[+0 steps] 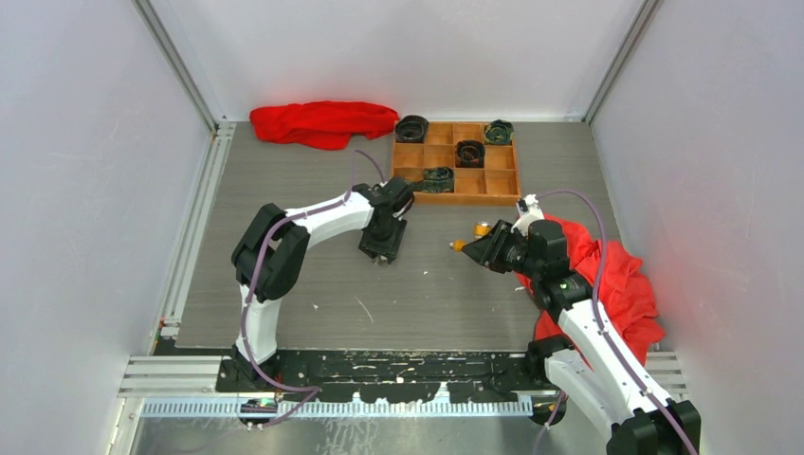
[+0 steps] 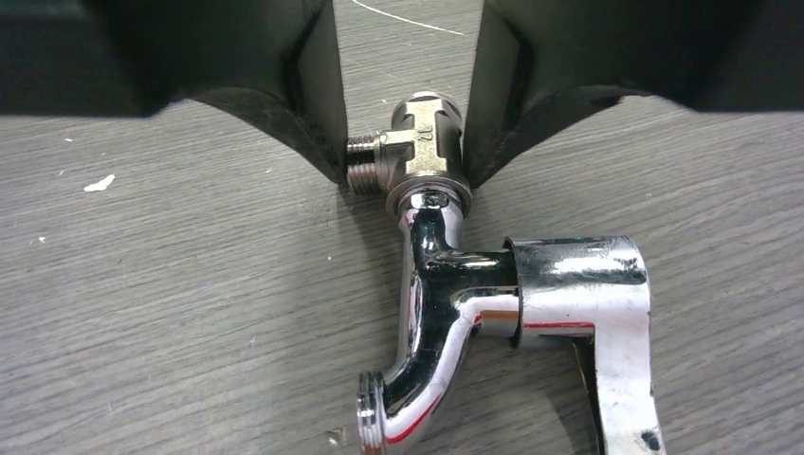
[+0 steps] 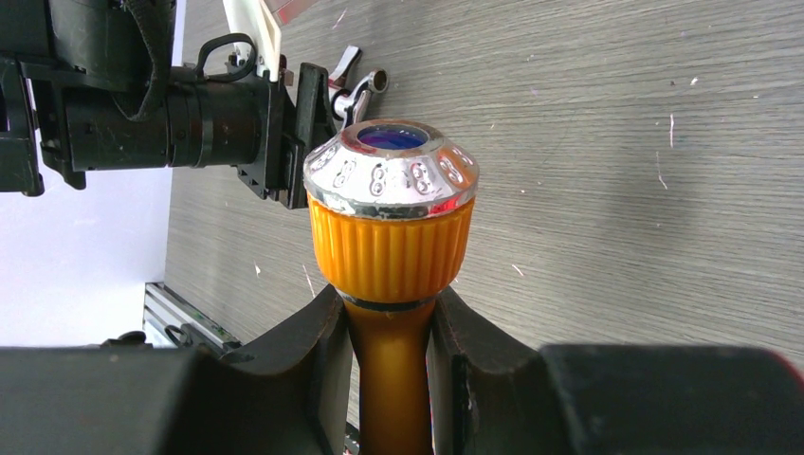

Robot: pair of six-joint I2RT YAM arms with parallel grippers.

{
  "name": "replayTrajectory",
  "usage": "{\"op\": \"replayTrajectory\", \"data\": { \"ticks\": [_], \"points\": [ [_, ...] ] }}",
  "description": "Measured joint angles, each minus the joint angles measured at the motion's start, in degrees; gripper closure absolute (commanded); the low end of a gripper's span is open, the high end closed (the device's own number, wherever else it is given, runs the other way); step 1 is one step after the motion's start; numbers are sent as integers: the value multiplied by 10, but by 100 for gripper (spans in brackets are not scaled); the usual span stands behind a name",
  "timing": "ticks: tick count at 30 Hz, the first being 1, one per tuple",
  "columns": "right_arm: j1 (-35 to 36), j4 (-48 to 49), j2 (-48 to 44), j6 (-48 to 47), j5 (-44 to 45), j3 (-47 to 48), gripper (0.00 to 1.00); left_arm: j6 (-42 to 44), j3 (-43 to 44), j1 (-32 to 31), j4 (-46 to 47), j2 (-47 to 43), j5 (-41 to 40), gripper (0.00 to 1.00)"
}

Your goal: Install the water faucets

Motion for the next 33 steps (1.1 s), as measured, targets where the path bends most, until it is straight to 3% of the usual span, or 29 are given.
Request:
{"op": "replayTrajectory", "data": {
  "ticks": [5,6,15,24,29,33],
  "points": [
    [0,0,0,0,-3,0,99,-11,0,-1,0,0,2,99],
    [0,0,0,-2,-5,0,99,-13,1,-1,0,0,3,100],
    [2,5,-21,-65,-57,25,99,-55,-18,15,24,-44,47,100],
    [76,134,-133,-158,-26,34,99,-241,-157,109,198,-360,137,100],
    [211,179,-106,-258,50,54,99,-371,-266,150,303,-473,161,100],
    [355,195,-47,-377,171,75,99,-457,-352,163,363,-524,179,100]
  ]
}}
